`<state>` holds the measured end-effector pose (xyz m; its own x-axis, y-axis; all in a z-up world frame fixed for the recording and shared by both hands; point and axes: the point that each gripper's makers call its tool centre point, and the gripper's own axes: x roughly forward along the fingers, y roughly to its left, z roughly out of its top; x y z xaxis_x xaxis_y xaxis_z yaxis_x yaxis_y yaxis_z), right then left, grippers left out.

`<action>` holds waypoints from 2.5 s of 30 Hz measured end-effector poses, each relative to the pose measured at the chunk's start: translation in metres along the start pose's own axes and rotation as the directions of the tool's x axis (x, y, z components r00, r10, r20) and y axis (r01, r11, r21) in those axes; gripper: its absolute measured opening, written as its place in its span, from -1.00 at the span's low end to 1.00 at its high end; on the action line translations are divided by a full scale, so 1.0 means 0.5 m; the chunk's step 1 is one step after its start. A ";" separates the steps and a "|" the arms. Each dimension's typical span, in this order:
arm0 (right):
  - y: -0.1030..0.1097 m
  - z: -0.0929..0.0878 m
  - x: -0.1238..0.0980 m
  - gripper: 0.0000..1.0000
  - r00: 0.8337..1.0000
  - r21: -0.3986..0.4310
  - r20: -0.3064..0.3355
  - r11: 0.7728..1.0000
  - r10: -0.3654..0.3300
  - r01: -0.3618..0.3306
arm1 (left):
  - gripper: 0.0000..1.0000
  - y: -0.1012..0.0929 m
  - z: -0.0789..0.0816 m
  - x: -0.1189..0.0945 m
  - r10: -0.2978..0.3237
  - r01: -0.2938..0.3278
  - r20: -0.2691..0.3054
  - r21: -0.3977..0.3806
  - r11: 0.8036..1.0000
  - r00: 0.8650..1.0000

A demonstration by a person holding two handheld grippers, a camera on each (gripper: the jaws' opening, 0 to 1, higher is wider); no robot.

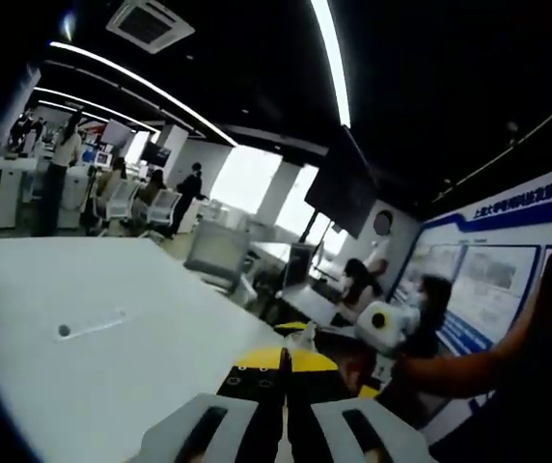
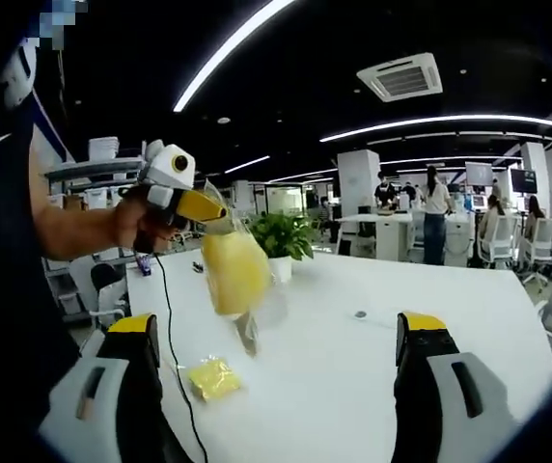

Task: Compare the silicone blocks by pressing each to a similar depth, holding the contact briefly, and releasing to observe deformation and rebound differences across the visible hardness samples.

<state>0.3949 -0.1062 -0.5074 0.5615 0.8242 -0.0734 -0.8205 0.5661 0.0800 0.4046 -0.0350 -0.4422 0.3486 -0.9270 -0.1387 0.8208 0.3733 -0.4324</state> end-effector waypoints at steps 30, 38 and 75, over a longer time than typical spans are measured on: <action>0.127 0.050 0.066 0.15 0.957 0.036 0.089 0.959 0.278 -0.282 | -1.00 -0.083 0.020 -0.028 -0.084 0.084 0.015 -0.019 0.996 0.996; 0.150 0.074 0.068 -0.09 0.941 0.054 0.121 0.945 0.316 -0.324 | -1.00 -0.090 0.024 -0.035 -0.099 0.100 0.029 -0.039 0.994 0.995; 0.180 0.083 0.057 -0.79 0.933 0.160 0.038 0.919 0.358 -0.359 | -1.00 -0.114 0.021 -0.054 -0.101 0.101 0.021 0.007 0.995 0.995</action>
<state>0.3413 -0.0312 -0.4608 0.2343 0.9722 -0.0020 -0.9390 0.2268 0.2586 0.3531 -0.0308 -0.4044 0.2734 -0.9589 -0.0757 0.8549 0.2783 -0.4379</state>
